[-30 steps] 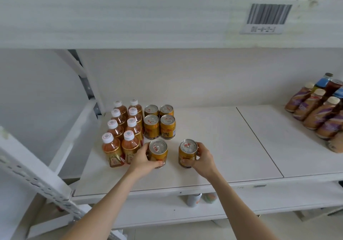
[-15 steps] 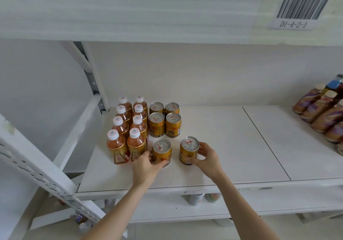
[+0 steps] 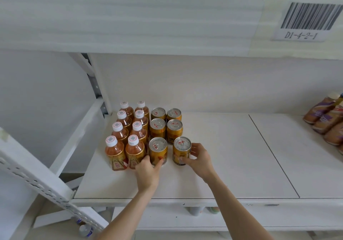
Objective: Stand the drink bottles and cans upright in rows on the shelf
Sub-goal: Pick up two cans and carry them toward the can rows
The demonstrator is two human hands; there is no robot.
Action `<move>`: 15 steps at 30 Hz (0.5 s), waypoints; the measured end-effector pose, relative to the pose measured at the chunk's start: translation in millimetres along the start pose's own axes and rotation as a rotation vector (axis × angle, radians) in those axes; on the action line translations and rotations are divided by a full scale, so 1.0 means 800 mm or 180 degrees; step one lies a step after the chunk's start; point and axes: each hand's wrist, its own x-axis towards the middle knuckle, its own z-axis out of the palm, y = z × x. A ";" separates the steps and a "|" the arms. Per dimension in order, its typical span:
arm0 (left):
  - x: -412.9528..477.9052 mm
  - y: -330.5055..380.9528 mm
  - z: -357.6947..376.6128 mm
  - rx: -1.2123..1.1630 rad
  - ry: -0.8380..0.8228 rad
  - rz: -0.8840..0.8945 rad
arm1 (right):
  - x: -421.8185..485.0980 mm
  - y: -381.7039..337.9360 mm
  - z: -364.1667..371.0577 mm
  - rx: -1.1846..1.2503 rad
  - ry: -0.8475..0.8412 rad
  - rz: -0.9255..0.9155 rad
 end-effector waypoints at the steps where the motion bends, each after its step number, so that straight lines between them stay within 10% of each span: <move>1: 0.001 0.001 0.002 0.0021 0.0021 -0.0010 | 0.004 -0.001 0.002 -0.0018 -0.0025 -0.0010; 15: 0.005 0.021 0.014 0.0163 0.0004 -0.0136 | 0.031 -0.008 0.017 -0.0048 -0.0201 -0.0057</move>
